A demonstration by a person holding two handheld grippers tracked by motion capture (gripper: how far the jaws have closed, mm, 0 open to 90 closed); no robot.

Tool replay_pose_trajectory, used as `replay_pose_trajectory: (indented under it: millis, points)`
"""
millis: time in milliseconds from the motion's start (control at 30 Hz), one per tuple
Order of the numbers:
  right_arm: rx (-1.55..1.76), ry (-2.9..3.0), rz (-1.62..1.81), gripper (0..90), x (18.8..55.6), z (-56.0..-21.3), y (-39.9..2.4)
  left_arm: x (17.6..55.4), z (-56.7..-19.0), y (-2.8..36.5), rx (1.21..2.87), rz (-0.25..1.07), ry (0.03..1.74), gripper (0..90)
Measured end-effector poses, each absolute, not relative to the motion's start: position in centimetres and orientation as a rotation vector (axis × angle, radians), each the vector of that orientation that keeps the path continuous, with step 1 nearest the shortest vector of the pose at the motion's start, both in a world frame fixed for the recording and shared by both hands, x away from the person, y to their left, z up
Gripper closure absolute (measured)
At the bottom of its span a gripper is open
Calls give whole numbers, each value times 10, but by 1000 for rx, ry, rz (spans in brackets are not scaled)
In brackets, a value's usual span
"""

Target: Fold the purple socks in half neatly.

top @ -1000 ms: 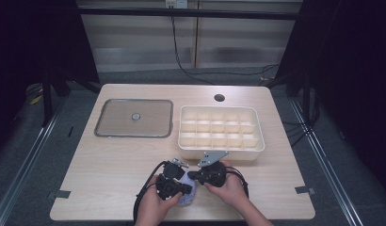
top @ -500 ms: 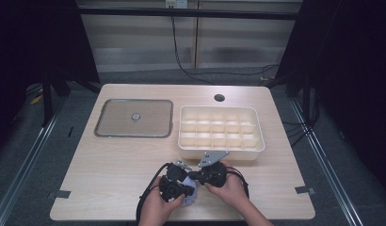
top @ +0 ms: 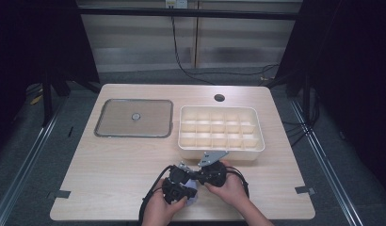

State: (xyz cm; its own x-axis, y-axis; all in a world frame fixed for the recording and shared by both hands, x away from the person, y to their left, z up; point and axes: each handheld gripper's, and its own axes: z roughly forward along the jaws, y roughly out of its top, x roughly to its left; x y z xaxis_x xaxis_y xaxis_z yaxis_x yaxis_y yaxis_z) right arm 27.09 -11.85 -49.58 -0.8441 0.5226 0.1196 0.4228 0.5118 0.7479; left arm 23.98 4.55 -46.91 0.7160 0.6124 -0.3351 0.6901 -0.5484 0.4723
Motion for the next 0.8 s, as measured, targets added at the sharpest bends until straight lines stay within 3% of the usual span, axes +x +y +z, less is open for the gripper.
replay_pose_trajectory:
  millis: [800]
  points:
    - [833, 2627, 1245, 900, 271, -496, -119, 239, -465, 51, 2372, -172, 988, 900]
